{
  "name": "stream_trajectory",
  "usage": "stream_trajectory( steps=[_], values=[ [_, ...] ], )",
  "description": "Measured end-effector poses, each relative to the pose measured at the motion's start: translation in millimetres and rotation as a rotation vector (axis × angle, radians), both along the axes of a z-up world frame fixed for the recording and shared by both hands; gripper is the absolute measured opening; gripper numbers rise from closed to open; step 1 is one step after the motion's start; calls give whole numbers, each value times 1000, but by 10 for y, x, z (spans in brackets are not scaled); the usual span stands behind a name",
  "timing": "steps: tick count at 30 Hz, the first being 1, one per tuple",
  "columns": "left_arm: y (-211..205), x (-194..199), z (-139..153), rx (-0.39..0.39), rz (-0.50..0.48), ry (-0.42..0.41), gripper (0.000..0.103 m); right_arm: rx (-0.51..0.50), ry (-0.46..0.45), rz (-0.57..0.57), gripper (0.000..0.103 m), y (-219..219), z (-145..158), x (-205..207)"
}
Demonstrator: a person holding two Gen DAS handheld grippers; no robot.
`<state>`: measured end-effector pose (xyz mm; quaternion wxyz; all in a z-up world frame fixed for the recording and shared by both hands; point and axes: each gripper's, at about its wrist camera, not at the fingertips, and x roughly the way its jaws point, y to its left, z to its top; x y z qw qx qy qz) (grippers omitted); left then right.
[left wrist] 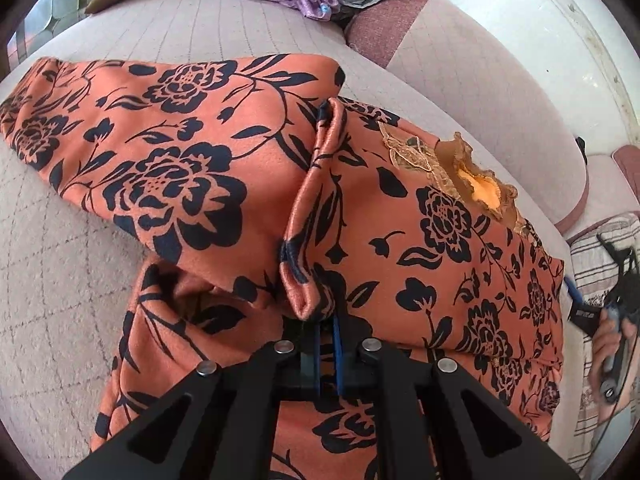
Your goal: Fold small clothes
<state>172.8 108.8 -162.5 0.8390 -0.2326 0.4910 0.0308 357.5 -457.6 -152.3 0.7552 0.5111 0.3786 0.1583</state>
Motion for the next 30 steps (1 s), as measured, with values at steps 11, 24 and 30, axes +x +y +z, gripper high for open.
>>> stream_trajectory(
  steps=[11,24,30],
  values=[
    [-39,28,33,15,-34,-3,7,-18,-42,53,91,113,58,-99],
    [1550,-667,569,-354,302,-227,72,-623,-111,273,89,746,271,-1576],
    [2935,-689,78,-631,662,-229,71,-738,-165,209,89,759,-94,-1988]
  ],
)
